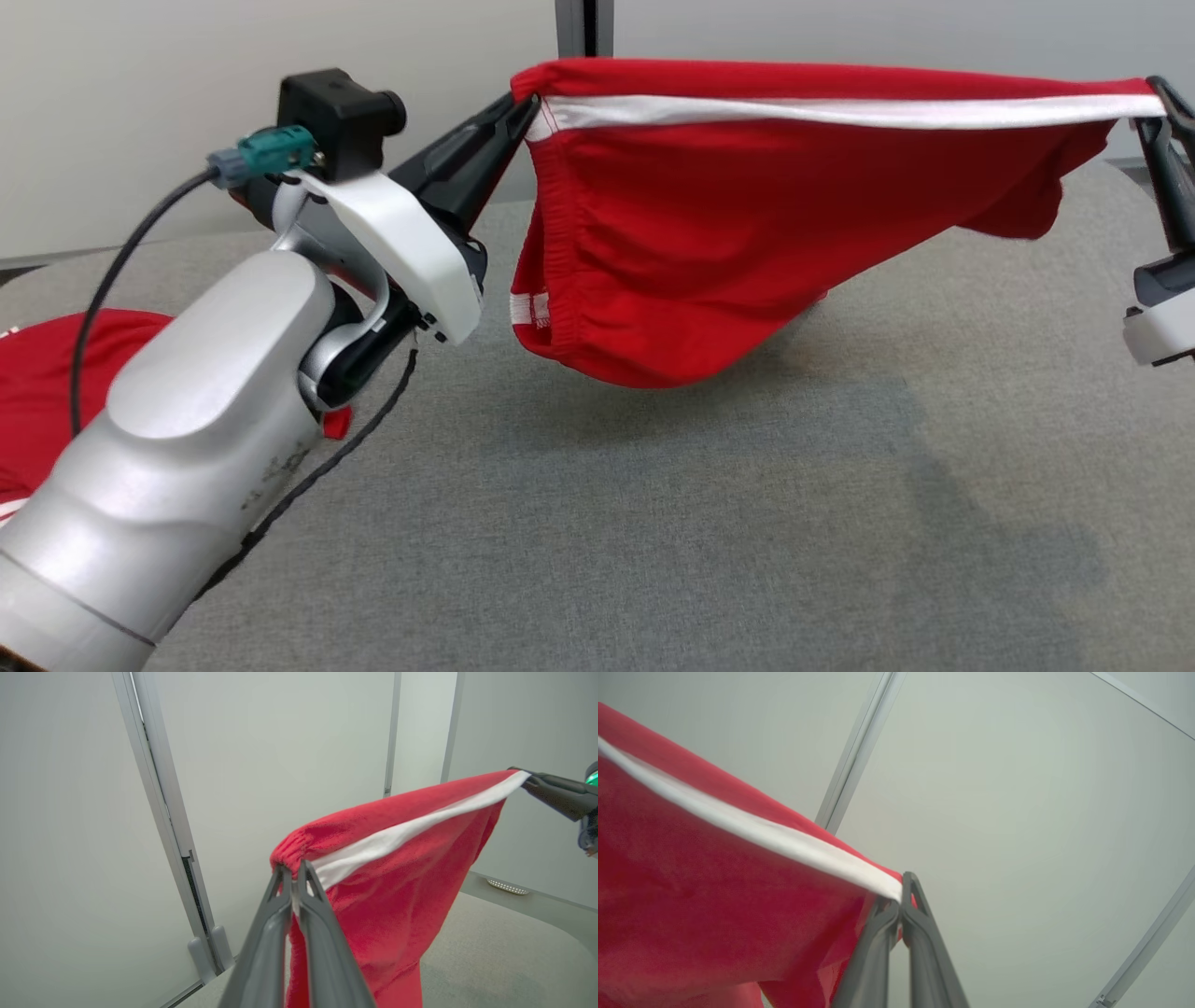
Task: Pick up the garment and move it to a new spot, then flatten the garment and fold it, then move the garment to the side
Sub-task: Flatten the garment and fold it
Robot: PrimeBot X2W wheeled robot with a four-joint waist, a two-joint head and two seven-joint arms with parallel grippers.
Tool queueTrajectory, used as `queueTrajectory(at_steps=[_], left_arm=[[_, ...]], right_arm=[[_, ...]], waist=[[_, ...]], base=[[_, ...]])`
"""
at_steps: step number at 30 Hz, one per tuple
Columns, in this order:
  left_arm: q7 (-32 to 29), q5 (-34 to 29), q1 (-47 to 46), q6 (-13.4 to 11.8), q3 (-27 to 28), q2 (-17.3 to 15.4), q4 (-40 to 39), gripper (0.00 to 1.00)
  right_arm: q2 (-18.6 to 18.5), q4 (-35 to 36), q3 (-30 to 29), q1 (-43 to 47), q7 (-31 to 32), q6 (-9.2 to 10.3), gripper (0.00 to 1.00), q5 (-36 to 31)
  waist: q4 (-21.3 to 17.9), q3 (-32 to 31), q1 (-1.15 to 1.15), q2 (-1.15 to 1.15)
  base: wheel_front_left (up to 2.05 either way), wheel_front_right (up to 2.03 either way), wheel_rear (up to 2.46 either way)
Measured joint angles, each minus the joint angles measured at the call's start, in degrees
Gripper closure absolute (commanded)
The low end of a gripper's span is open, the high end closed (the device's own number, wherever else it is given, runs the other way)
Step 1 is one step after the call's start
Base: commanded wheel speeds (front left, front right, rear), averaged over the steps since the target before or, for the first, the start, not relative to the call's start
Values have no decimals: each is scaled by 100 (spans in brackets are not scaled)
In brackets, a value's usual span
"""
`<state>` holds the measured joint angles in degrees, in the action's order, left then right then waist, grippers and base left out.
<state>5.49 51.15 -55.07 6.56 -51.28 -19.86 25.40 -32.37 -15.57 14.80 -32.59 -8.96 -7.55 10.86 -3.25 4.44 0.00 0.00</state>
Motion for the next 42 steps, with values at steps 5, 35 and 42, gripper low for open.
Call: queueTrajectory(at_steps=[5,35,42], left_arm=[[-426,376,-41,-222,285,-380,-746,100],[-1271,1229,-1595,-956,1388,-614,-1127,100],[-350,684,-2711,-744,1504,-118,413,100]], right_arm=[[-52,222,-81,-140,253,0,100,171],[-746,121,1095,-3344,1399,-2,100,308],[-1,-1486,1092,-4840,531,-11,100,-603]], waist=[[177,-333,0,0],[385,1477,0,0],[314,2320,0,0]], base=[[0,0,0],[0,0,0],[0,0,0]])
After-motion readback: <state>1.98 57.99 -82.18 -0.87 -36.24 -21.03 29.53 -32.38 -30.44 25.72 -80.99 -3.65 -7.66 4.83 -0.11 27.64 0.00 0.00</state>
